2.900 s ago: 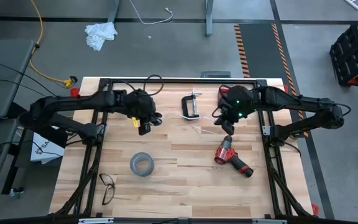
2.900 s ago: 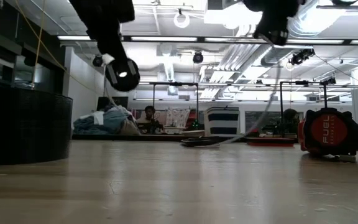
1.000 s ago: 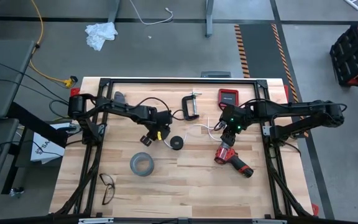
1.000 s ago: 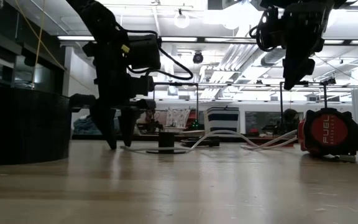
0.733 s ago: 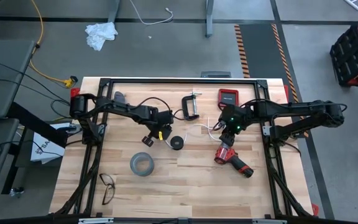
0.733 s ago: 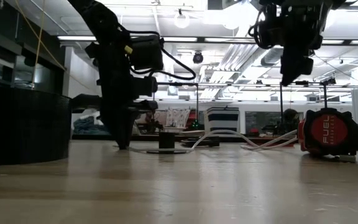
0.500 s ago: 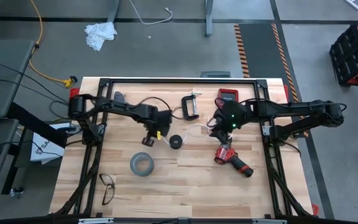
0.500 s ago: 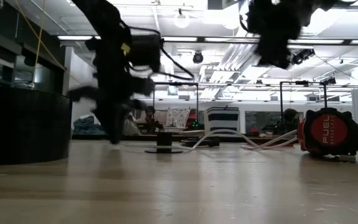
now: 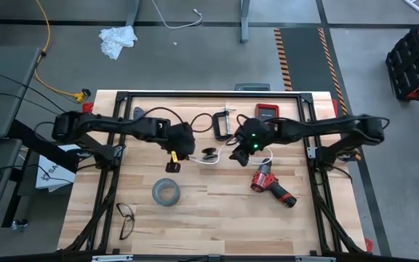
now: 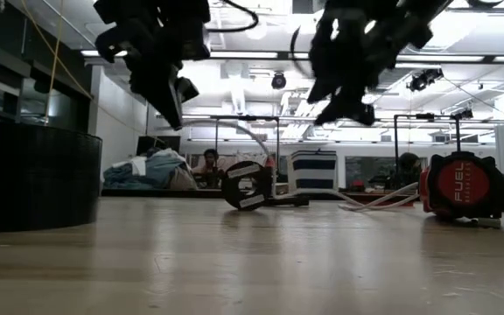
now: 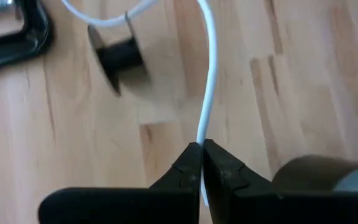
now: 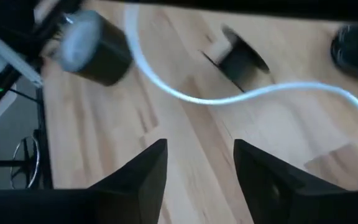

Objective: Coil cords
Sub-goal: Uncoil the white wire from the black spool

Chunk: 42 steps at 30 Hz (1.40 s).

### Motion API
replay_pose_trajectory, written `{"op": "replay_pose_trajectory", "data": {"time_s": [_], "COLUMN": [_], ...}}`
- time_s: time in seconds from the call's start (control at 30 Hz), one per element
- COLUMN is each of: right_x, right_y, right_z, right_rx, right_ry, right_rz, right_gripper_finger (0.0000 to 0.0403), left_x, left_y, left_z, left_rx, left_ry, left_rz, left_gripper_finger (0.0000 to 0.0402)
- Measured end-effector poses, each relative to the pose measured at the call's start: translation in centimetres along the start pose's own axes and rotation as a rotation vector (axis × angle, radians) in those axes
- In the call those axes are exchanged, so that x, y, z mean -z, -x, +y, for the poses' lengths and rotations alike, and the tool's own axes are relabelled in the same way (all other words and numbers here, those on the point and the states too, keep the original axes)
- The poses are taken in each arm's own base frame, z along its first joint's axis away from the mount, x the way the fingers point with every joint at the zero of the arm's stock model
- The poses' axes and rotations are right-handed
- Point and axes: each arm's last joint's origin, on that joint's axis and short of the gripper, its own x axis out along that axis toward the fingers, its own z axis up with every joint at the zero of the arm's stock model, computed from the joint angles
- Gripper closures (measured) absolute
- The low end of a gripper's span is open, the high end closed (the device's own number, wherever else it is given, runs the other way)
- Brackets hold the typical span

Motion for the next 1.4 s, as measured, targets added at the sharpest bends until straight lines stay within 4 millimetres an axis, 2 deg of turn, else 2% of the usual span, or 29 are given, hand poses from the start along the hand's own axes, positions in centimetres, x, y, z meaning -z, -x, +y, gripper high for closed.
{"op": "replay_pose_trajectory", "data": {"time_s": [0.1,0.23,0.37,0.5,0.63,0.77,0.93,1.07,1.27,1.4], "right_x": [-0.4,-0.8,-1.1,-0.6,0.2,0.7,1.0,1.0,1.0,1.0], "right_y": [-1.0,0.0,3.3,7.1,10.0,11.7,12.4,12.3,12.3,12.2], "right_z": [-0.5,-0.7,-0.7,-0.9,-1.1,-1.0,-0.9,-1.0,-1.0,-1.0], "right_rx": [-0.044,-0.087,-0.063,0.033,0.114,0.158,0.178,0.181,0.187,0.189], "right_ry": [0.006,0.040,0.089,0.103,0.088,0.075,0.052,0.052,0.053,0.054], "right_rz": [0.013,0.007,-0.053,-0.112,-0.168,-0.223,-0.242,-0.237,-0.237,-0.237], "right_gripper_finger": [0.0220,0.0220,0.0220,0.0220,0.0220,0.0220,0.0220,0.0220,0.0220,0.0220], "left_x": [-0.8,-2.7,-3.4,-3.2,-3.4,-3.7,-3.6,-3.6,-3.1,-3.0], "left_y": [-0.3,0.2,0.2,-1.6,-4.3,-6.4,-6.4,-5.6,-6.2,-6.4], "left_z": [-0.2,1.0,2.9,4.0,3.8,3.4,3.6,3.6,3.3,3.4], "left_rx": [-0.025,-0.134,-0.155,-0.097,-0.059,-0.107,-0.229,-0.233,-0.128,-0.180], "left_ry": [-0.008,0.032,0.081,0.088,0.077,0.059,0.106,0.107,0.131,0.143], "left_rz": [-0.061,-0.265,-0.365,-0.344,-0.311,-0.305,-0.276,-0.286,-0.233,-0.225], "left_gripper_finger": [0.0401,0.0401,0.0401,0.0401,0.0401,0.0401,0.0401,0.0401,0.0401,0.0392]}}
